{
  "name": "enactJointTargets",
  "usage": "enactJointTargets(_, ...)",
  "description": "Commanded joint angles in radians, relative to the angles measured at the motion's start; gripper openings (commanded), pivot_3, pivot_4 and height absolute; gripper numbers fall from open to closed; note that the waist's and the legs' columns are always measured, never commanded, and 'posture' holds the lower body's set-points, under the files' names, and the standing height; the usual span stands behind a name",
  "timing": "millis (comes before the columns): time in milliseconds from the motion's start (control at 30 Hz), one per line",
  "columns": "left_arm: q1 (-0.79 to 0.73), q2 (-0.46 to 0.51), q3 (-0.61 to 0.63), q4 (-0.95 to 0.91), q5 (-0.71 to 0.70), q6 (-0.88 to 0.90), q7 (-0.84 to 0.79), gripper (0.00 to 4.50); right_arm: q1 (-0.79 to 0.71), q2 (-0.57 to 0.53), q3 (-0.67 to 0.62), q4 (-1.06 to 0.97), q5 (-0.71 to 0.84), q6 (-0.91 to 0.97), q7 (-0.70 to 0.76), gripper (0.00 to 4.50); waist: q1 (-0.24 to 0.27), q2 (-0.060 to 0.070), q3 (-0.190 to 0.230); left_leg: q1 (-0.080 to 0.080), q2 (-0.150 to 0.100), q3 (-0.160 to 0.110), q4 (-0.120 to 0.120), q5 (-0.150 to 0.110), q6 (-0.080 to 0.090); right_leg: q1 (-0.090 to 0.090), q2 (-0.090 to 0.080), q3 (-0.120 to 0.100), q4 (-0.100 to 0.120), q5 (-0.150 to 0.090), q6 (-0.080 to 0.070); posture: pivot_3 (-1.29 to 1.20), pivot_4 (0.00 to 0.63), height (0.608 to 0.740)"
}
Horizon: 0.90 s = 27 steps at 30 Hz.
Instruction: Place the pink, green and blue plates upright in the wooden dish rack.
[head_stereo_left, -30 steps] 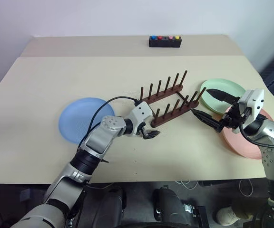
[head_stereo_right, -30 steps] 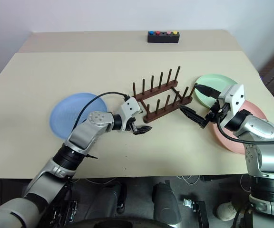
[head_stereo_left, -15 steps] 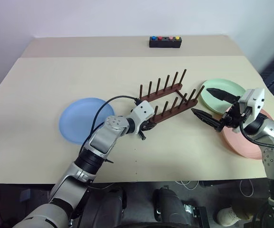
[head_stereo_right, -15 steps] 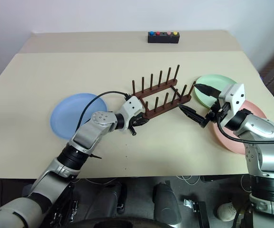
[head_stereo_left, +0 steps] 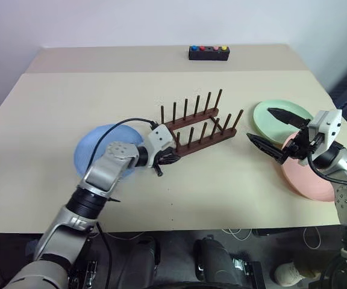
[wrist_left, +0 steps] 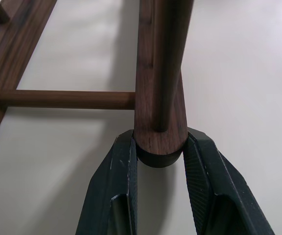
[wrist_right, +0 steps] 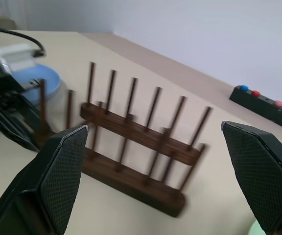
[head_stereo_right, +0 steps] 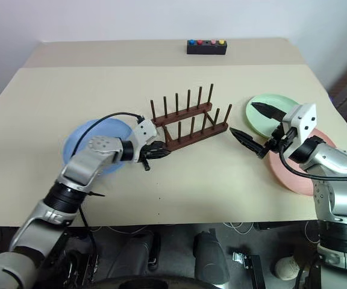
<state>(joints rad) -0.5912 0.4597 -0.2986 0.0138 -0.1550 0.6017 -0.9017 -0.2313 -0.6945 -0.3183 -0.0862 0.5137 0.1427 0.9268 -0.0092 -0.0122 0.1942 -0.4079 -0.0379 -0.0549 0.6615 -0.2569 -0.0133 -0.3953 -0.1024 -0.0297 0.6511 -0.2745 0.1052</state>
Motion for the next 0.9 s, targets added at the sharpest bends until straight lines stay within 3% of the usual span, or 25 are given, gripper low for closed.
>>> enactJointTargets(33, 0.000, 0.041, 0.013, -0.040, -0.022, -0.128, -0.094, 0.71, -0.041, -0.011, -0.037, 0.013, 0.000, -0.038, -0.014, 4.50, 0.001, 0.000, 0.000, 0.000, 0.000, 0.000, 0.000, 0.000, 0.000, 0.000, 0.000, 0.000, 0.000, 0.000, 0.000, 0.00, 0.150, 0.740)
enactJointTargets(200, -0.003, 0.062, 0.008, 0.002, -0.043, -0.230, -0.205, 0.71, -0.076, -0.007, -0.038, 0.040, -0.011, -0.067, -0.037, 4.50, 0.001, 0.000, 0.000, 0.000, 0.000, 0.000, 0.000, 0.000, 0.000, 0.000, 0.000, 0.000, 0.000, 0.000, 0.000, 0.00, 0.150, 0.740)
enactJointTargets(333, -0.042, 0.063, -0.036, 0.130, 0.048, -0.361, -0.223, 0.71, -0.080, -0.007, -0.034, 0.039, -0.009, -0.069, -0.043, 4.50, 0.001, 0.000, 0.000, 0.000, 0.000, 0.000, 0.000, 0.000, 0.000, 0.000, 0.000, 0.000, 0.000, 0.000, 0.000, 0.00, 0.150, 0.740)
enactJointTargets(700, -0.163, -0.038, -0.007, 0.389, 0.031, -0.470, -0.302, 0.71, -0.061, -0.013, -0.040, 0.006, -0.001, -0.049, -0.055, 4.50, -0.002, 0.000, 0.000, 0.000, 0.000, 0.001, 0.000, 0.000, 0.001, 0.000, 0.000, 0.000, 0.000, 0.000, 0.000, 0.00, 0.150, 0.740)
enactJointTargets(900, -0.170, -0.066, -0.005, 0.417, 0.037, -0.474, -0.293, 0.71, -0.062, -0.013, -0.038, 0.005, -0.002, -0.048, -0.057, 4.50, -0.001, 0.000, 0.000, 0.000, 0.000, 0.001, 0.000, 0.000, 0.001, 0.000, 0.000, 0.000, 0.001, 0.000, 0.000, 0.00, 0.150, 0.740)
